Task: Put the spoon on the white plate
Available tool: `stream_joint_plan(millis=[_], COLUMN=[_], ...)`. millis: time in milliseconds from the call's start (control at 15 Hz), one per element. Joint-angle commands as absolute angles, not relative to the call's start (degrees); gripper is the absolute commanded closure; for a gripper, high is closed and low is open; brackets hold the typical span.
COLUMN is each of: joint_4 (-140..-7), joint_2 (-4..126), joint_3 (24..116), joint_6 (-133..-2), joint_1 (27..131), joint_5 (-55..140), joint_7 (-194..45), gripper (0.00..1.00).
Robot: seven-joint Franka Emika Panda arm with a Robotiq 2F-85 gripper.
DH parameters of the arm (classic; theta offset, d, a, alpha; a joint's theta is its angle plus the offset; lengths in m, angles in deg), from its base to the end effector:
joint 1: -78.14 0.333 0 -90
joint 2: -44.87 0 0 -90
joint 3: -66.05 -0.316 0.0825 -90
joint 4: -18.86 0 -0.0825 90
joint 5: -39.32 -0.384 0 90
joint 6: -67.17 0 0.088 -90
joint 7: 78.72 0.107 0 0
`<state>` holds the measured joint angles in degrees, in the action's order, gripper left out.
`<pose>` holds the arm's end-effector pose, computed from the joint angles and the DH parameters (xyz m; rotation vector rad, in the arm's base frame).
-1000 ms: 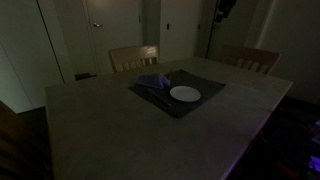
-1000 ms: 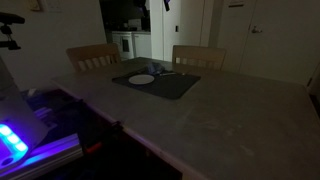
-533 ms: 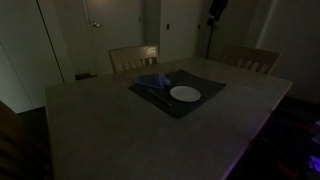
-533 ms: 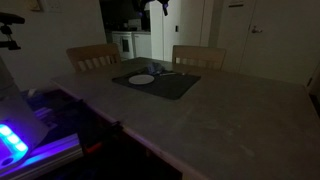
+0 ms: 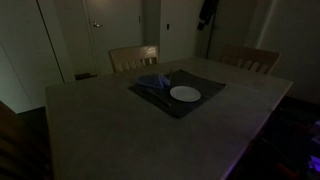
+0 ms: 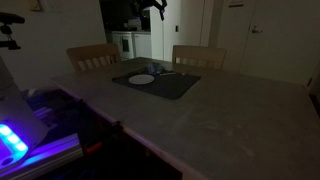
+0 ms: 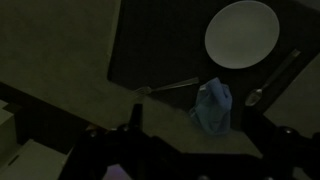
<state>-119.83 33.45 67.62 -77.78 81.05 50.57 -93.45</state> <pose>0.4899 0.0133 0.4168 2.8789 0.6190 0.4314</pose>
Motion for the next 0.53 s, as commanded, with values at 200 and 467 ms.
stream_joint_plan(millis=[200,467], joint_4=[-116.3,-115.3], joint_2=[38.9,41.2], joint_3=[65.4,64.1], joint_6=[-78.9,-79.8], joint_1=[83.1,84.4], joint_5=[47.0,43.7], joint_7=[-95.7,-96.7], gripper=[0.00,0.00])
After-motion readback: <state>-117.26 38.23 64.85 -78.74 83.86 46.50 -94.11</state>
